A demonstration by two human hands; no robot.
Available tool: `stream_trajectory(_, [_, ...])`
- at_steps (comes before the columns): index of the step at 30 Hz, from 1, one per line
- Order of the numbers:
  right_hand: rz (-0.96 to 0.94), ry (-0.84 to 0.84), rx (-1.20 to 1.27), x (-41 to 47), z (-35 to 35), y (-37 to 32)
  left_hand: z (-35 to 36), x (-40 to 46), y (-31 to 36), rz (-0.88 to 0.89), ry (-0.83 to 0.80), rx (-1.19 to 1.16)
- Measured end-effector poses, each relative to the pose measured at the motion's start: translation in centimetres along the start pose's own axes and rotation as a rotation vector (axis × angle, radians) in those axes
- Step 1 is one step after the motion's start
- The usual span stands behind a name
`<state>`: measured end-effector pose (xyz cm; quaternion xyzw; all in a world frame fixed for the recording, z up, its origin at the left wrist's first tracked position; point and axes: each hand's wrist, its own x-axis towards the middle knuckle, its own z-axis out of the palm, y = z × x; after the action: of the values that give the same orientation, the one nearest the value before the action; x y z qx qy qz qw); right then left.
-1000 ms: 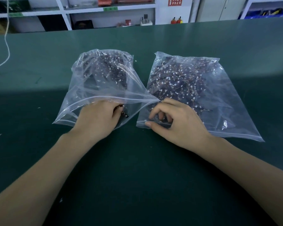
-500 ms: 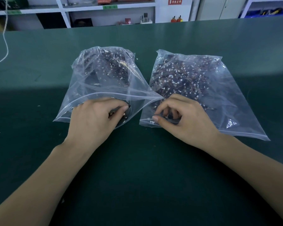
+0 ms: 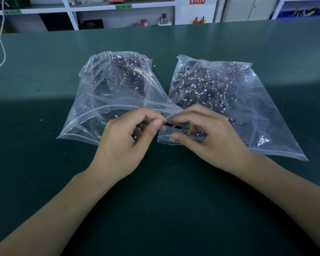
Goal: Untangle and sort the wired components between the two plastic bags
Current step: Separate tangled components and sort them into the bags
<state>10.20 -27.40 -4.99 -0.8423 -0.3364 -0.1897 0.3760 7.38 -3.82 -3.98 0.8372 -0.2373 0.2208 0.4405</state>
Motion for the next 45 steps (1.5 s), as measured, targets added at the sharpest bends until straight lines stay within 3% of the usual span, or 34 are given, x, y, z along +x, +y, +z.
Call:
stream_trajectory(6, [-0.057,0.083,0.039,0.29,-0.36,0.04,0.22,-0.16,-0.09,-0.051,-0.071,-0.101])
stream_trajectory(15, [-0.102,0.058,-0.021,0.06,-0.18,0.18,0.05,0.01,0.12,0.139,-0.036,0.095])
stream_trajectory(27, [-0.16,0.059,-0.017,0.06,0.07,0.07,0.04,-0.03,-0.1,0.148,-0.005,0.115])
stream_trajectory(33, [-0.055,0.13,0.064,-0.06,-0.06,-0.2,0.09,-0.05,-0.09,0.135,0.022,0.091])
stream_trajectory(45, [-0.066,0.091,0.028,0.15,-0.26,-0.22,0.12,-0.07,0.05,0.134,0.025,0.12])
